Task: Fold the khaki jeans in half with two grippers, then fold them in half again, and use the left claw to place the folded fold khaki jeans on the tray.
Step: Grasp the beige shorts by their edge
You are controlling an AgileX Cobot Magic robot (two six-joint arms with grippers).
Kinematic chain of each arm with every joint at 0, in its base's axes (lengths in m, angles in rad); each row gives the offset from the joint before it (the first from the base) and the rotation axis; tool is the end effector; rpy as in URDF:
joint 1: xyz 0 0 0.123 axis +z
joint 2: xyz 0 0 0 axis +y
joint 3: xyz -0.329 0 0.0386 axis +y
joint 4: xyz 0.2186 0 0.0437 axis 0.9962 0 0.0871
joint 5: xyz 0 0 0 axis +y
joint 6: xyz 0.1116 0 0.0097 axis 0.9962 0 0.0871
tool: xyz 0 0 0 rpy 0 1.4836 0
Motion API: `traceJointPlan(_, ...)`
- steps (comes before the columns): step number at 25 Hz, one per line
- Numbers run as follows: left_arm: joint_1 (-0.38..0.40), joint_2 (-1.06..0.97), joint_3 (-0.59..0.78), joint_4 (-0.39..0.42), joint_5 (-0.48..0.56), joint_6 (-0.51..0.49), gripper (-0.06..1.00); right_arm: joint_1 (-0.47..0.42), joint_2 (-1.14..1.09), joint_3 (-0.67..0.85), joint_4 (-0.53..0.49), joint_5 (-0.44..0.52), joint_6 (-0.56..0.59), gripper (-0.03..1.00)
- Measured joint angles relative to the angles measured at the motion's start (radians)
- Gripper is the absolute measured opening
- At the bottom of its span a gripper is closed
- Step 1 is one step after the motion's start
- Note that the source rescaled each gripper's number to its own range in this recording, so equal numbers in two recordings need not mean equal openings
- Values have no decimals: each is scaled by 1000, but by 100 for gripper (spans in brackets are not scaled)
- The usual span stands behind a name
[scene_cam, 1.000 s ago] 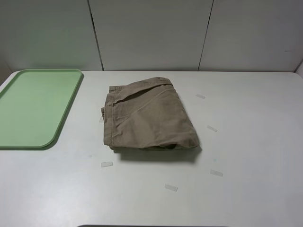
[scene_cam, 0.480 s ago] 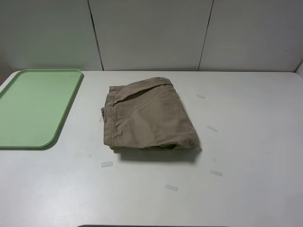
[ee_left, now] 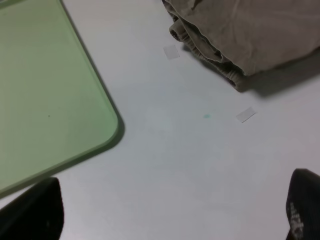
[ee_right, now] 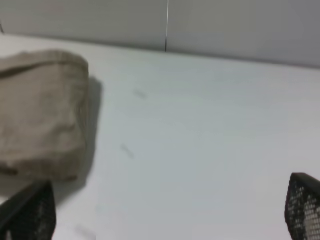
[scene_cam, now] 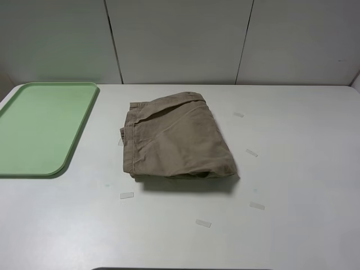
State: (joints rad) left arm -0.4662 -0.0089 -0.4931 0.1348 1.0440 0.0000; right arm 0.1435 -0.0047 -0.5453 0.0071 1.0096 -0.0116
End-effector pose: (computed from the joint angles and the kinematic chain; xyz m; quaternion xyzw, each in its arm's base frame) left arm -0.0465 0.0380 0.2536 0.1935 0.8240 -0.0565 0.5295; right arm -0.0608 -0.0081 0.2708 -0.0641 0.8233 0.0407 0.5625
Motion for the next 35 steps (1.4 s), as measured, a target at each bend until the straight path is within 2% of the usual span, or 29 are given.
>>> traceJointPlan(4, 0, 0, 0, 2, 0, 0, 93, 21, -1, 26, -7, 27, 2, 100)
traceJointPlan(14, 0, 0, 0, 2, 0, 0, 93, 36, -2, 52, -69, 19, 45, 100)
traceJointPlan(35, 0, 0, 0, 2, 0, 0, 93, 36, -2, 52, -71, 19, 51, 100)
